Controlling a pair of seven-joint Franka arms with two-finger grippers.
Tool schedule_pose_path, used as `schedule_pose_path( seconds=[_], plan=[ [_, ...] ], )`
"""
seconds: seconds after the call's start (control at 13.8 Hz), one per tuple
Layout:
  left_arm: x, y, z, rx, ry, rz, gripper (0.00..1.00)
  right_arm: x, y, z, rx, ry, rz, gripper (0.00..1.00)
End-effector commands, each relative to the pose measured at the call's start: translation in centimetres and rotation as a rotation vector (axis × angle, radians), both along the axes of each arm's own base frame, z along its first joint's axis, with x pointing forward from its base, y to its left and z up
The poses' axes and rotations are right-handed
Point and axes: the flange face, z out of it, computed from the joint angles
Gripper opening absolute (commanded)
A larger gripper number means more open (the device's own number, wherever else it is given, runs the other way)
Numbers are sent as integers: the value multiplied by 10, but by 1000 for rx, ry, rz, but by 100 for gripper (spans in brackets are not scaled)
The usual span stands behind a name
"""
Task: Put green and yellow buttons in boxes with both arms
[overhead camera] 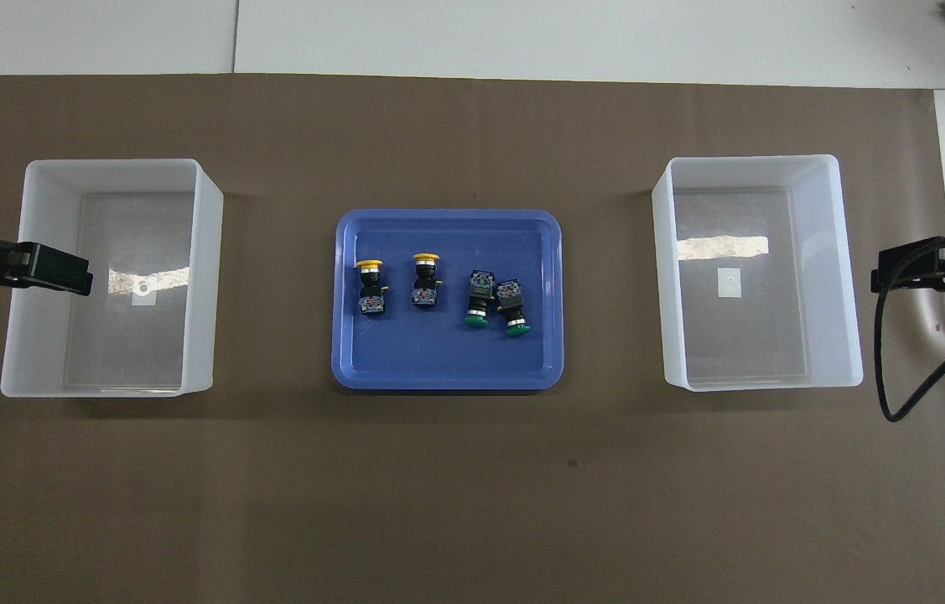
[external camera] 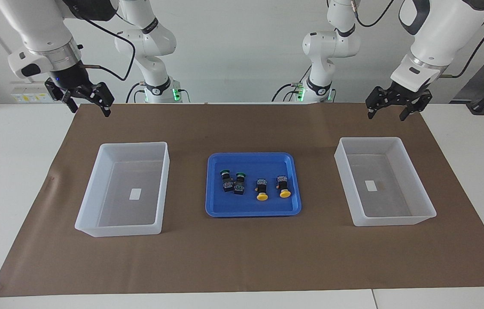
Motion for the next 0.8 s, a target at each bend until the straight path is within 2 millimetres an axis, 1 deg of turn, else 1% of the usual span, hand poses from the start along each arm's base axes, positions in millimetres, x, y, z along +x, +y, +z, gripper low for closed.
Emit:
schedule_pose_path(
  seconds=[0.0,0.22,0.58,0.73],
  plan=[
    [-3,1,-1,8,7,-6,100,-9,-2,3,-14,13,20,100],
    [-3,2,-1,8,6,-4,100,-13,-2,0,-15,40,21,100],
    [-2,1,0,7,-4,-3,100,-13,-5,4,6,25,20,100],
    [-2,-7,-1,7,-5,-10,100,-13,-2,4,6,25,25,100]
  ],
)
